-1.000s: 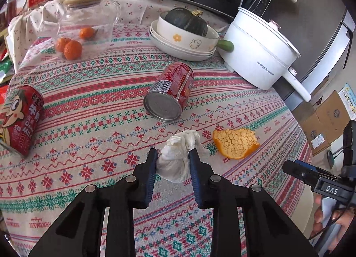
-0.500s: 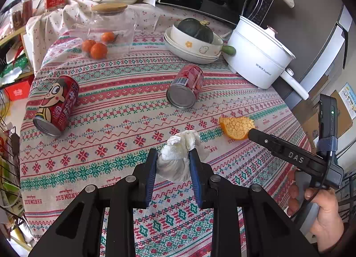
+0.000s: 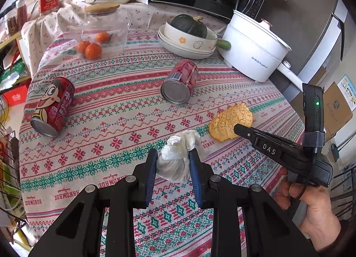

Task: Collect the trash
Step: 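Grasp the white tissue with the left tool while the right tool grasps the orange peel, then carry the tissue and orange peel over the white bin and release both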

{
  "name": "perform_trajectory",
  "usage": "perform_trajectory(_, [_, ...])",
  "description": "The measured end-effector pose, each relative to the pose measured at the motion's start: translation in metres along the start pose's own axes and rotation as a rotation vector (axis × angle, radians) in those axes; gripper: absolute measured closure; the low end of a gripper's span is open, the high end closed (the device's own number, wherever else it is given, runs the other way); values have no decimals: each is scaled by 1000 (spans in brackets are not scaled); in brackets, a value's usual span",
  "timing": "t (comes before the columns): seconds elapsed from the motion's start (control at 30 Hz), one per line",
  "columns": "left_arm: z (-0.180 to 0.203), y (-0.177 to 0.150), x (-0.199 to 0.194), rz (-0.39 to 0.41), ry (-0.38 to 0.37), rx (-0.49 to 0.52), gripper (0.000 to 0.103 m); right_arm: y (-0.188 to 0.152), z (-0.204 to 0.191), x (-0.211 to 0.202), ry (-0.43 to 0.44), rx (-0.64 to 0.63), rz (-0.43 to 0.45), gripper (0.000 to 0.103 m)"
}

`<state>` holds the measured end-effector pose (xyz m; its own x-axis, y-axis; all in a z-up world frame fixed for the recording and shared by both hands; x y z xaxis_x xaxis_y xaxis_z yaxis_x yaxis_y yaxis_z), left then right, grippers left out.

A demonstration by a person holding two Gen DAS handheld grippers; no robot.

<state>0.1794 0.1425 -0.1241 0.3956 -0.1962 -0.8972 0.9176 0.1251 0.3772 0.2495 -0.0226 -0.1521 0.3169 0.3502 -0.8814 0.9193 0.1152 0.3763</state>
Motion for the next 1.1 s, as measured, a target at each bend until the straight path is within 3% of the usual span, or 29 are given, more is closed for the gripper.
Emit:
perform_trajectory(0.27, [15,-8,-4,-1,-18,26,73,-3,12,-32,-12,-18,20,95])
perform_trajectory(1.1, [136,-39,0,-29,-127,210,73,-53,137,-158,-108,103,65,96])
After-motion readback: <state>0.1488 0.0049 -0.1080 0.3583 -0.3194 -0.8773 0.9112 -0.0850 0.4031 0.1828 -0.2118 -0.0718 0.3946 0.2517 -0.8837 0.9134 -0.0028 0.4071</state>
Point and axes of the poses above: each gripper's, at about its wrist camera, not at the fingertips, and x roughly the way its jaws point, z to its right, y to its top, the point moved 6 cm from there along x, roughly the way its jaws point, and after that the axes turned 12 degrees about -z, right-handed, at the moved point
